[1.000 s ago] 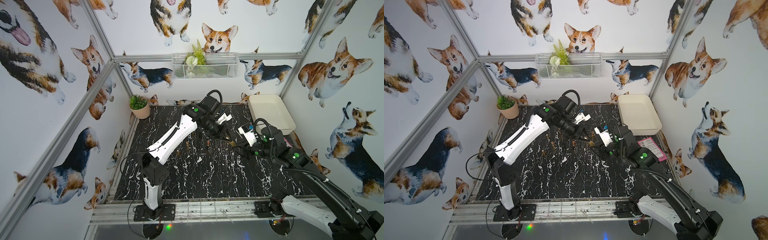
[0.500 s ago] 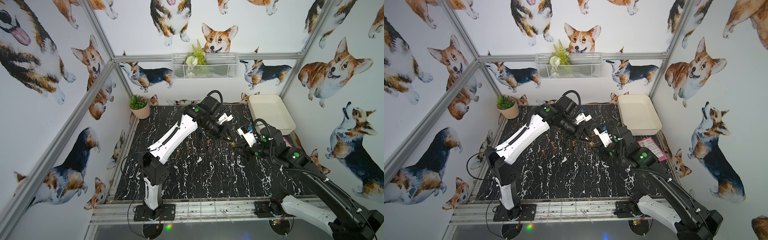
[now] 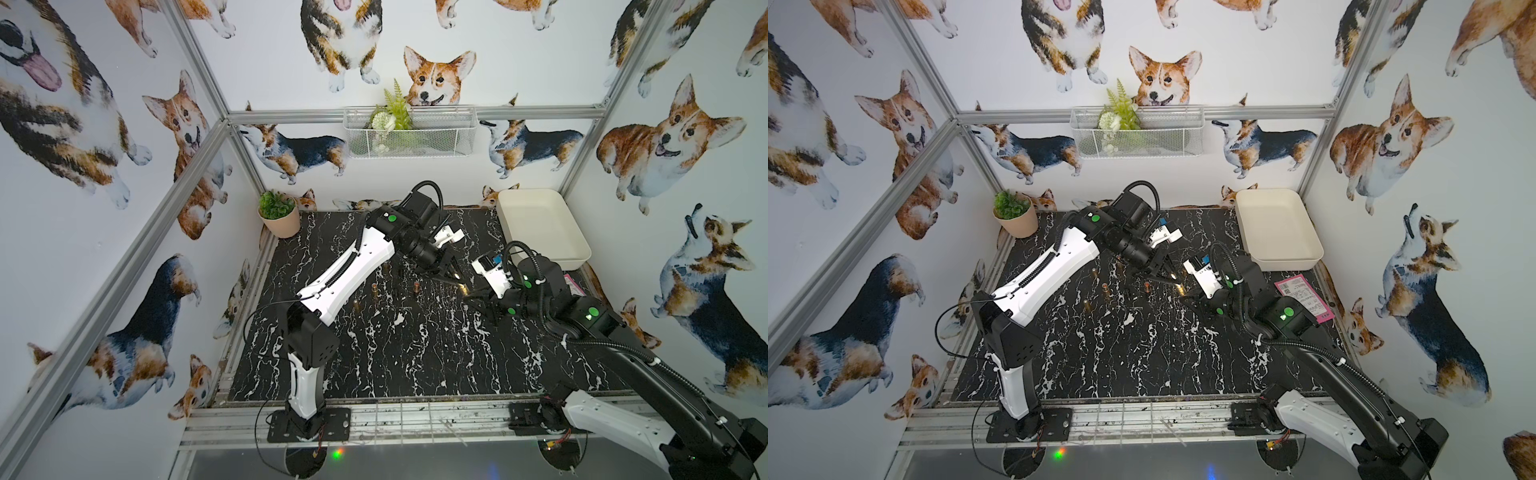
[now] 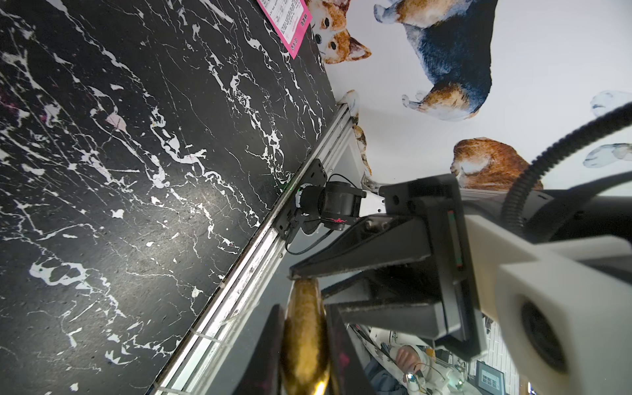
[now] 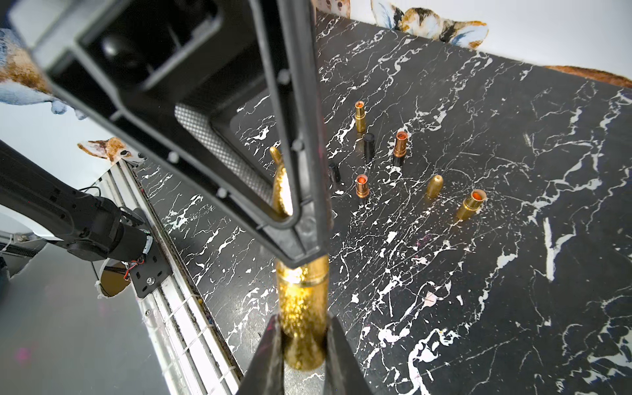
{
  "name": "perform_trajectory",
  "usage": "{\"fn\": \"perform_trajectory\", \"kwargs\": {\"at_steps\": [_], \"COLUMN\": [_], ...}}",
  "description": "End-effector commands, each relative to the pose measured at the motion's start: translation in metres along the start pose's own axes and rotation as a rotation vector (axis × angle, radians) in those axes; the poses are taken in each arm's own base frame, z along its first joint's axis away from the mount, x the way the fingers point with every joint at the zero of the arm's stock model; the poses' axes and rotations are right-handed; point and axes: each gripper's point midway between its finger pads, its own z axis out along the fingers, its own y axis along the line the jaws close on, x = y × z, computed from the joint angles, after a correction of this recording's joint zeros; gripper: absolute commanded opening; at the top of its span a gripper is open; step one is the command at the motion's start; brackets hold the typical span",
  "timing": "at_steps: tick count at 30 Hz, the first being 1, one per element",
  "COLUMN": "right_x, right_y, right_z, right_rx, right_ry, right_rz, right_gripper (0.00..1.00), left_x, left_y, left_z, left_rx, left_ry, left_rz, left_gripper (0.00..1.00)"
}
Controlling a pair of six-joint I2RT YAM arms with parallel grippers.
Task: Open the lipstick cap
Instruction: Open the cover of the lipstick.
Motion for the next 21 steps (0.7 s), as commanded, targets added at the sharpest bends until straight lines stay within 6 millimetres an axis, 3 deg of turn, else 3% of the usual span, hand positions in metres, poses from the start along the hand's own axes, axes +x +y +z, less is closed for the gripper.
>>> {"fn": "perform_trajectory", "kwargs": {"at_steps": [1,16,21], "right_x": [0.012,0.026,0.022], "right_y": [0.002,0.008,0.007], "right_z": [-0.002,-0.006,-0.014], "right_rx": [-0.009,-0.021,-0.002], "right_ry": [0.033,0.058,0.025], "right_rz": [0.009,0.035,0.032], "right_gripper": [0.08,0.02,0.02], "left_x": [-0.01,-0.021,-0.025], "left_y": [0.011,0.019,0.038], "left_z": [-0.005,-0.019,-0.026], "left_rx": [-0.044,-0.045,-0.118], "left_ry": [-0.04,-0.084,-0.115], "left_rz": [0.011,-0.013,-0.026], "left_gripper": [0.0,0.0,0.0]}}
